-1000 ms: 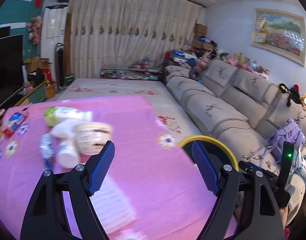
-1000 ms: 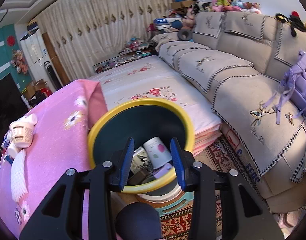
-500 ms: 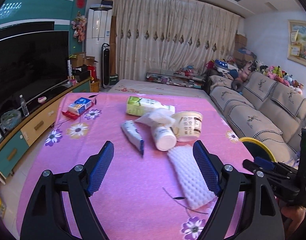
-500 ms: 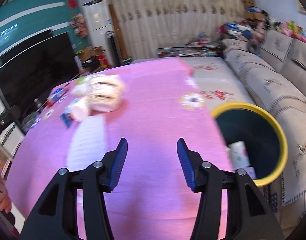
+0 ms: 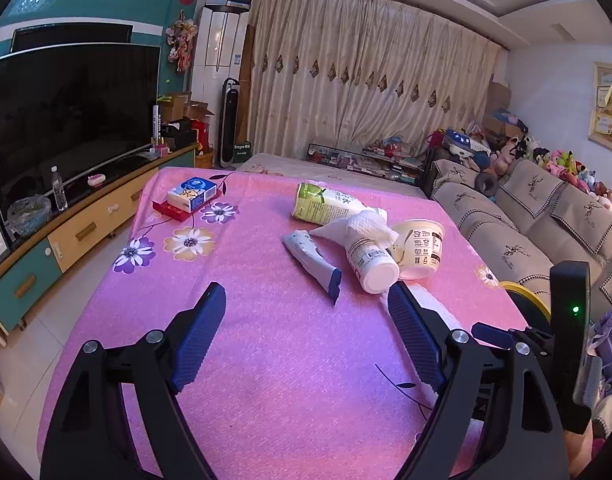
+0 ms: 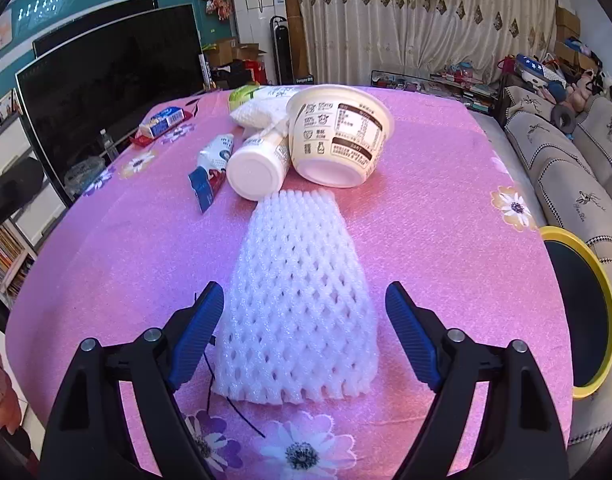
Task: Collect trash
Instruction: 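Grasp the foam net sleeve with the right gripper and lift it, then carry the foam sleeve with the right gripper over the bin and release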
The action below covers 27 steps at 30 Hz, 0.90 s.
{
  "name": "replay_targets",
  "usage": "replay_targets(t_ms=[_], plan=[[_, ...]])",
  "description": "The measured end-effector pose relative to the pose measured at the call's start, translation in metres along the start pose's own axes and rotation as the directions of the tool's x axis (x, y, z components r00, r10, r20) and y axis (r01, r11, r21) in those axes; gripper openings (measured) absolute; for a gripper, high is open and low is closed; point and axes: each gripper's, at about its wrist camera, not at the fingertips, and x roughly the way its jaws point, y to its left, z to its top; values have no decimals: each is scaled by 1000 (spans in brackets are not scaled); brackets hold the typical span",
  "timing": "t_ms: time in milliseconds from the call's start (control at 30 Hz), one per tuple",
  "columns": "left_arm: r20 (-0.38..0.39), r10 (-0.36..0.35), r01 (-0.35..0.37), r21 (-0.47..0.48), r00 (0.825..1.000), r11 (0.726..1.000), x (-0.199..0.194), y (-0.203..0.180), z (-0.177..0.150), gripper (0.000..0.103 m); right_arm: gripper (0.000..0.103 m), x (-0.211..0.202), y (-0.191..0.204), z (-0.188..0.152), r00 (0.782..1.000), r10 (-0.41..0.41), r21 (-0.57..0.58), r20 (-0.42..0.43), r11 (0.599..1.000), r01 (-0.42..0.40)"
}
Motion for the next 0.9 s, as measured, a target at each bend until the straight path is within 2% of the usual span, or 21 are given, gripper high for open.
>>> replay_targets(t_ms=[233, 333, 467, 500, 667, 900], plan=[[-15, -12, 13, 10, 1000, 1000, 6, -6, -2, 82, 77, 13, 4, -1, 999, 12, 0, -32, 1000, -12], [-20, -13, 14, 15, 1000, 1000, 8, -8, -3, 82, 63, 12, 0, 0, 999, 26, 14, -32, 1000, -25], [-23, -15, 15, 23, 1000, 1000, 10, -12, -4, 82, 30, 6, -6, -1, 997, 69, 38, -35, 997, -67], [-24, -15, 16, 25, 1000, 1000, 11, -13, -4, 82, 25, 5, -6, -3, 997, 77, 42, -33, 996, -75], [-27, -16, 17, 38, 1000, 999, 12, -18, -4, 82, 23, -12, -13, -5, 996, 88, 56, 0, 995, -87], [-34, -17, 19, 55, 999, 998, 15, -26, -6, 82, 23, -40, -49, -9, 997, 46, 125, 69, 991, -54]])
